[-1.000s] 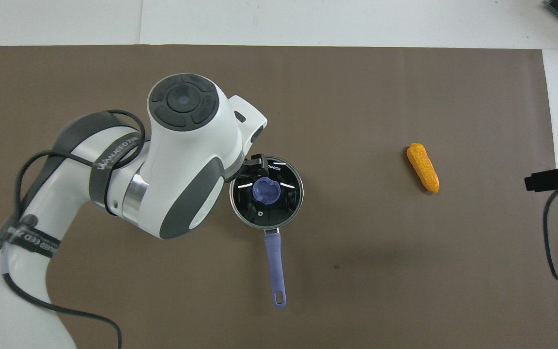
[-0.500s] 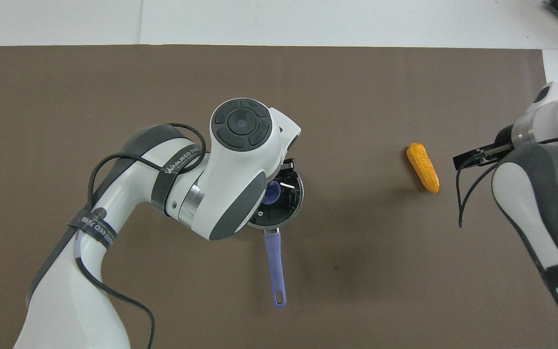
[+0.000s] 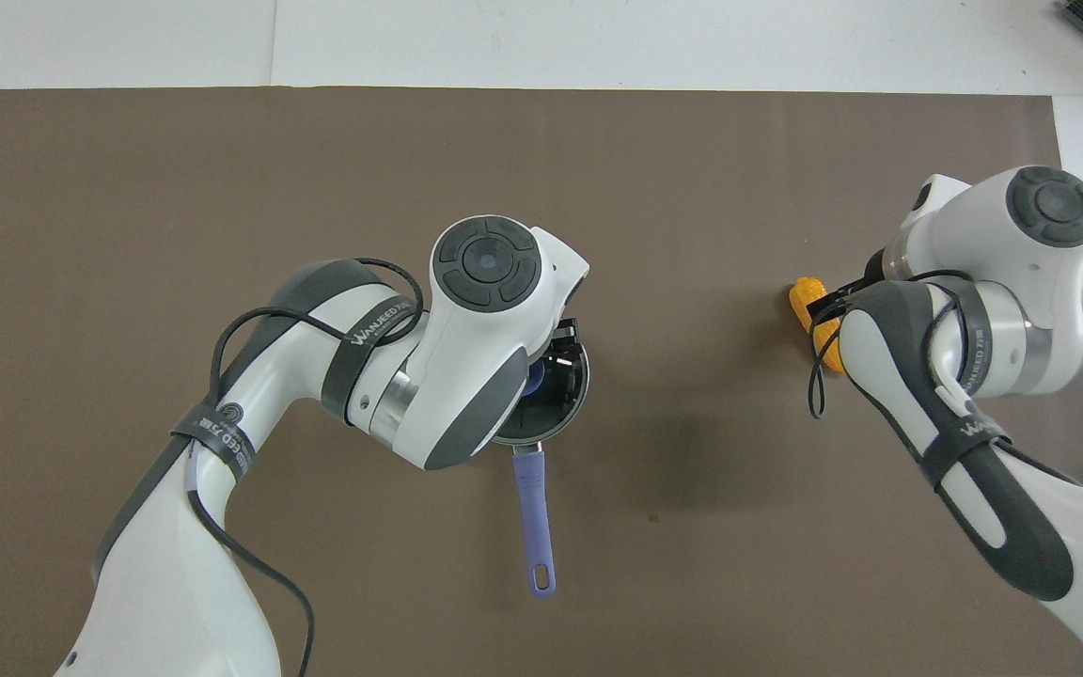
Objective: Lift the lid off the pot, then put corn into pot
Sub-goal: 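Grasp the lid knob with the left gripper while the right gripper grasps the corn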
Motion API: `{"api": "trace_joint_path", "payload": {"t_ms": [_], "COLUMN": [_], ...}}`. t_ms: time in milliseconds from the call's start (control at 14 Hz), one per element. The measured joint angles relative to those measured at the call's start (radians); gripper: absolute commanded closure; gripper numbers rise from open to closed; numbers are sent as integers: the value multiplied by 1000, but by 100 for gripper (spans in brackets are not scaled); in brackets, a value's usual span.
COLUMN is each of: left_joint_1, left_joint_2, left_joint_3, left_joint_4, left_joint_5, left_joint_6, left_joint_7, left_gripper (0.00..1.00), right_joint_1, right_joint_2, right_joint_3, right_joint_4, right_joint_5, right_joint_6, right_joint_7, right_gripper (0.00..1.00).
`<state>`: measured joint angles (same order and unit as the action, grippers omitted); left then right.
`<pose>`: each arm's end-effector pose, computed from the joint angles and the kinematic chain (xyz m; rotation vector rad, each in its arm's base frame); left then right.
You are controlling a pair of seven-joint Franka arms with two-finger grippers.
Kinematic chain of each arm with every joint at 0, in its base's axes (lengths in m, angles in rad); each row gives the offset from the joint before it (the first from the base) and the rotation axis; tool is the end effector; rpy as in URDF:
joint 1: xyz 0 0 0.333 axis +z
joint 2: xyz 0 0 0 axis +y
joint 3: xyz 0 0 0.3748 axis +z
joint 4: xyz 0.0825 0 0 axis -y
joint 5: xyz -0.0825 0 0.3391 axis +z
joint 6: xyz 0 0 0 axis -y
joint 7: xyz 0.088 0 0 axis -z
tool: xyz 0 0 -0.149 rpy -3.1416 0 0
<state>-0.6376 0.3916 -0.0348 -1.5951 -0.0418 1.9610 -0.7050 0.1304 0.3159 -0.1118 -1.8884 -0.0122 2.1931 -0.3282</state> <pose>0.5054 -0.4040 0.4355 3.1157 0.0802 -0.0820 0.6030 0.0153 0.3805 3.0490 0.5537 -0.0250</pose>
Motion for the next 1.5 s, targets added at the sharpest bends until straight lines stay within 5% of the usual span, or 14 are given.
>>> {"api": "trace_joint_path", "payload": {"t_ms": [357, 429, 500, 571, 1071, 1143, 1357, 1500], "left_joint_1": [0, -2, -5, -8, -25, -26, -26, -27], "left_joint_2": [-1, -1, -1, -1, -9, -10, -10, -10], "left_joint_3": [0, 0, 0, 0, -1, -1, 0, 0], "left_joint_4": [-8, -8, -8, -8, -7, -7, -7, -7], "left_joint_5": [0, 0, 0, 0, 0, 0, 0, 0], "left_joint_6": [-1, -1, -3, -5, -31, -34, -35, -35], "left_joint_7": [-1, -1, -2, -2, -5, -7, -15, -16], "left_gripper": [7, 11, 15, 17, 34, 43, 95, 100], "right_joint_1": [12, 12, 12, 12, 11, 11, 11, 11], "right_joint_2": [22, 22, 22, 22, 21, 21, 21, 21], "right_joint_3": [1, 1, 1, 1, -1, -1, -1, -1], "right_joint_4": [-60, -66, -71, -76, -79, -79, -79, -76], "right_joint_5": [0, 0, 0, 0, 0, 0, 0, 0], "right_joint_6": [48, 48, 48, 48, 48, 48, 48, 48], "right_joint_7": [-17, -20, -21, -22, -22, -22, -22, -22], "right_gripper": [2, 33, 77, 100, 100, 100, 100, 100]}}
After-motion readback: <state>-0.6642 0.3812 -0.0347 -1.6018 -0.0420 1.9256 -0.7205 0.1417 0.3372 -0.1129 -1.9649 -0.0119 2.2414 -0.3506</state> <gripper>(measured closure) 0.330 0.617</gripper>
